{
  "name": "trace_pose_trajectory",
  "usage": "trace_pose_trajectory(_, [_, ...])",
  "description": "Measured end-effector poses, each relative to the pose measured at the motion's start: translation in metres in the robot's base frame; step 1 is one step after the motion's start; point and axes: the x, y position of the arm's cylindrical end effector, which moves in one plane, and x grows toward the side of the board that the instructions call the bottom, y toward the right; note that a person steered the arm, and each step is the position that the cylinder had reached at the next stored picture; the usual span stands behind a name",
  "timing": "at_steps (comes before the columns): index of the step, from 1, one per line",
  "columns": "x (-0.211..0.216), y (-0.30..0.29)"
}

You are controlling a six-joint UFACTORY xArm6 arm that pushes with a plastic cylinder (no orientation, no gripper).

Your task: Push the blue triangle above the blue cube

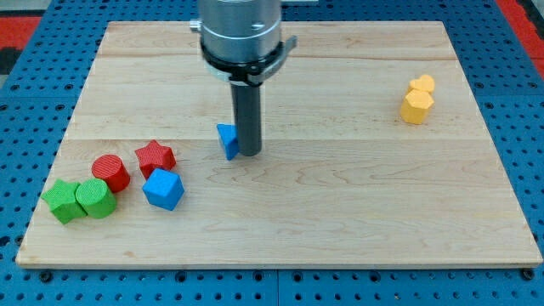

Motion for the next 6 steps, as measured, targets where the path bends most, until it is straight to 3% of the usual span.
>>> trace_pose_trajectory(1, [-0.038,0.025])
trace_pose_trajectory(2, [-0.036,-0.015])
trace_pose_trajectory(3, [0.003,-0.042])
trace_pose_trajectory(6, [0.035,-0.077])
